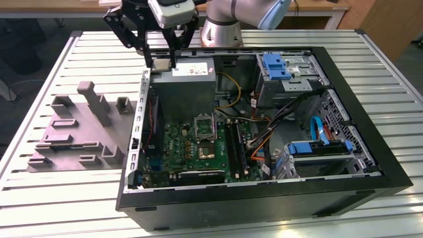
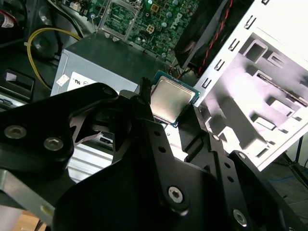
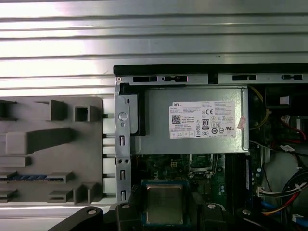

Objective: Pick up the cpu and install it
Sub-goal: 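Pick up the cpu and move it towards the insertion slot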

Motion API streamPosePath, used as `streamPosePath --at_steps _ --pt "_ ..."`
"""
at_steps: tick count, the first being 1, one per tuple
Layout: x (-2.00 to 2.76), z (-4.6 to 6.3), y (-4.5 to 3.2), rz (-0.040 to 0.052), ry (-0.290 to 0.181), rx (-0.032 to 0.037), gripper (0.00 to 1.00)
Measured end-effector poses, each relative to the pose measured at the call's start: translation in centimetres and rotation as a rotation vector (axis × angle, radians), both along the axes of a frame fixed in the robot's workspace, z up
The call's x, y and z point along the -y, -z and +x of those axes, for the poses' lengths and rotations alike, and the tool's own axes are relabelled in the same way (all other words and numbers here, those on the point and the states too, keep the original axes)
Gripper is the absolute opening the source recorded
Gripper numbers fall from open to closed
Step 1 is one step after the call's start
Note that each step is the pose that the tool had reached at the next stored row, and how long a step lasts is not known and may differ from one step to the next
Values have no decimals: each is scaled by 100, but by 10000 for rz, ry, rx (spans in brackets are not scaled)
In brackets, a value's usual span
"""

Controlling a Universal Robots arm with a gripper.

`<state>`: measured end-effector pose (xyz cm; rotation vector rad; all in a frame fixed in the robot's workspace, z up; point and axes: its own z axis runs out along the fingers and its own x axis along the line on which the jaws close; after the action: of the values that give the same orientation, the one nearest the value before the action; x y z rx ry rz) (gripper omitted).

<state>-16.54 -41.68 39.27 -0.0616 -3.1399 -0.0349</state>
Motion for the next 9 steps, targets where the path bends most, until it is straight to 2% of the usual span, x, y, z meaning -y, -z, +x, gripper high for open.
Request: streamPosePath --at_steps 9 --pt "0 8 0 0 1 0 47"
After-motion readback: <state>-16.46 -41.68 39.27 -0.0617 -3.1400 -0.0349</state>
